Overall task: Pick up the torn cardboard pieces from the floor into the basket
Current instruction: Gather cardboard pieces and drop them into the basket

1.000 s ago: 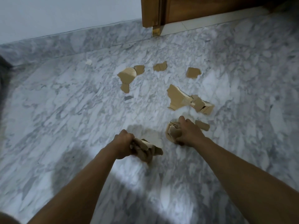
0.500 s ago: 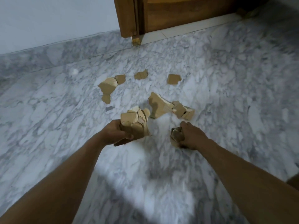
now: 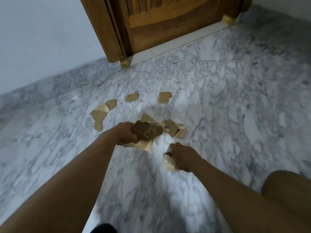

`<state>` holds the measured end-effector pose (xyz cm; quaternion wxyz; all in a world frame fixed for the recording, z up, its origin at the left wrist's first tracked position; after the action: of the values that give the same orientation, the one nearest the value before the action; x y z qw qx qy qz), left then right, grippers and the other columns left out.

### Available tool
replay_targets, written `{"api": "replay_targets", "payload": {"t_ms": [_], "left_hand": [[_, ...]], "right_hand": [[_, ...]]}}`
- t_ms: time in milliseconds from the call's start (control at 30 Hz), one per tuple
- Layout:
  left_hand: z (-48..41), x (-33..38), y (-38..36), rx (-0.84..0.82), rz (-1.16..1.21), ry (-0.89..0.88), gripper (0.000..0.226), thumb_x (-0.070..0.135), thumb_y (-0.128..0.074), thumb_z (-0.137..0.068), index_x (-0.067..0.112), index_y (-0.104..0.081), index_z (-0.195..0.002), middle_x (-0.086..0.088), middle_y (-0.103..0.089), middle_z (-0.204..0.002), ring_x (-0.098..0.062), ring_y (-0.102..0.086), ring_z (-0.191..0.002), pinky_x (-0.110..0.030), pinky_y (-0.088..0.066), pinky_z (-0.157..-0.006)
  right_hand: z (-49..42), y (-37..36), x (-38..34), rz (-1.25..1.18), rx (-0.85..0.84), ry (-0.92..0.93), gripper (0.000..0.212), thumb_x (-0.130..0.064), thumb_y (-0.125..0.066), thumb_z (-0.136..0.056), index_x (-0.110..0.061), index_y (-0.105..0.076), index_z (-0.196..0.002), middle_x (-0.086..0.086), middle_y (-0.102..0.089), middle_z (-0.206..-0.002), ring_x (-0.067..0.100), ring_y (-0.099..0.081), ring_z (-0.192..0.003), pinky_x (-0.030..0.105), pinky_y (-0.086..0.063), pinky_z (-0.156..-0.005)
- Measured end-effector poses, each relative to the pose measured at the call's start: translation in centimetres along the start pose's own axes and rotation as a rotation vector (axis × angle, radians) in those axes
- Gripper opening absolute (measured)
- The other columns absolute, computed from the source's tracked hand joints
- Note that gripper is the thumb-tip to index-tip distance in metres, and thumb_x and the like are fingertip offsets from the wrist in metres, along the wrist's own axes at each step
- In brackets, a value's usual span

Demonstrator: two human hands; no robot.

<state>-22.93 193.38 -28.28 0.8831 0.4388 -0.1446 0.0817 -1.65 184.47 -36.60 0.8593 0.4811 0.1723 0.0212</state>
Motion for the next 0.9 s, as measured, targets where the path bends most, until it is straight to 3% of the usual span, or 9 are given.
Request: {"api": "replay_targets", "payload": {"t_ms": [67, 133, 200, 300, 400, 433, 533, 700, 900], "left_hand": [[-1.6, -0.2, -0.4, -0.030, -0.084, -0.004, 0.040, 0.022, -0.075, -0.072, 0.021, -0.064, -0.111, -0.002, -0.066, -0.101, -0.020, -0.061, -0.094, -0.031, -0.048, -0.081], [-3.1, 0.0, -0.9, -0.053, -0.169, -0.042, 0.042, 0.024, -0.078, -0.072, 0.022, -0.063, -0.111, 0.000, -0.064, -0.100, -0.020, -0.061, -0.095, -0.032, -0.050, -0.083], [-4.5, 0.8, -1.2, -0.056, -0.250, -0.108, 0.043, 0.030, -0.076, -0.067, 0.020, -0.066, -0.108, 0.000, -0.064, -0.100, -0.019, -0.063, -0.091, -0.033, -0.054, -0.079], [-7.7, 2.0, -1.3, -0.078, -0.355, -0.177, 0.055, 0.035, -0.071, -0.064, 0.026, -0.062, -0.118, -0.004, -0.048, -0.134, -0.025, -0.054, -0.112, -0.042, -0.053, -0.091], [-10.1, 3.2, -2.5, -0.143, -0.502, -0.241, 0.068, 0.030, -0.068, -0.079, 0.038, -0.043, -0.142, 0.006, -0.007, -0.162, -0.033, -0.011, -0.148, -0.053, -0.027, -0.116], [-10.3, 3.6, -2.7, -0.149, -0.533, -0.257, 0.069, 0.029, -0.066, -0.083, 0.034, -0.038, -0.146, 0.005, -0.010, -0.162, -0.032, -0.010, -0.148, -0.052, -0.025, -0.116], [-11.1, 3.6, -2.8, -0.098, -0.540, -0.353, 0.051, 0.030, -0.064, -0.084, 0.023, -0.049, -0.132, -0.002, -0.046, -0.136, -0.029, -0.040, -0.129, -0.045, -0.038, -0.104], [-10.0, -0.4, -1.6, -0.194, -0.043, -0.378, 0.050, 0.010, -0.068, -0.079, 0.025, -0.058, -0.126, 0.004, -0.061, -0.121, -0.019, -0.058, -0.114, -0.032, -0.047, -0.095], [-9.6, -6.5, 1.5, -0.116, 0.361, -0.261, 0.062, 0.033, -0.070, -0.047, 0.039, -0.065, -0.108, 0.002, -0.071, -0.110, -0.019, -0.064, -0.107, -0.049, -0.050, -0.098]], "right_hand": [[-0.7, 0.4, 0.4, -0.105, -0.006, -0.048, 0.056, -0.028, -0.078, -0.078, -0.017, -0.046, -0.122, 0.001, -0.064, -0.112, 0.024, -0.067, -0.099, 0.032, -0.050, -0.075], [-1.1, 1.0, 0.7, -0.174, 0.016, -0.102, 0.033, -0.026, -0.072, -0.086, -0.014, -0.054, -0.110, -0.001, -0.070, -0.086, 0.018, -0.072, -0.081, 0.027, -0.050, -0.063], [-1.7, 0.9, 0.8, -0.223, 0.055, -0.161, 0.022, -0.030, -0.067, -0.092, -0.013, -0.061, -0.106, 0.002, -0.069, -0.086, 0.020, -0.068, -0.077, 0.030, -0.050, -0.065], [-2.1, 0.0, 1.0, -0.210, -0.091, -0.159, 0.041, -0.032, -0.070, -0.089, -0.015, -0.056, -0.123, 0.009, -0.064, -0.113, 0.027, -0.062, -0.096, 0.036, -0.051, -0.080], [-1.4, 0.4, 1.6, -0.254, -0.154, -0.196, 0.068, -0.040, -0.081, -0.072, -0.022, -0.044, -0.125, 0.003, -0.055, -0.110, 0.025, -0.057, -0.099, 0.033, -0.048, -0.077], [-1.5, 1.0, 2.4, -0.355, -0.124, -0.231, 0.065, -0.044, -0.082, -0.069, -0.024, -0.048, -0.120, 0.000, -0.056, -0.105, 0.022, -0.058, -0.095, 0.030, -0.046, -0.073], [-2.5, 4.7, 4.8, -0.416, -0.001, -0.300, 0.059, -0.057, -0.081, -0.057, -0.023, -0.063, -0.101, -0.001, -0.065, -0.097, 0.020, -0.065, -0.089, 0.029, -0.049, -0.067], [-4.0, 8.8, 5.7, -0.482, 0.046, -0.385, 0.057, -0.057, -0.069, -0.058, -0.015, -0.067, -0.097, 0.005, -0.070, -0.092, 0.021, -0.066, -0.081, 0.027, -0.048, -0.060], [-7.6, 9.0, 3.2, -0.445, 0.006, -0.427, 0.057, -0.070, -0.057, -0.061, -0.020, -0.062, -0.088, 0.010, -0.063, -0.105, 0.031, -0.062, -0.097, 0.041, -0.054, -0.083]]}}
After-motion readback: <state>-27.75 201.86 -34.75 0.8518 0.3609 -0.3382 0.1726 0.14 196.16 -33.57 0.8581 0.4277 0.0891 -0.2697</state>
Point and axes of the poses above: each hand's wrist, its own z-axis away from the middle knuckle, its own y-axis out of the back of the hand, x = y × z, the point moved 6 cm from there along -z, towards the middle knuckle
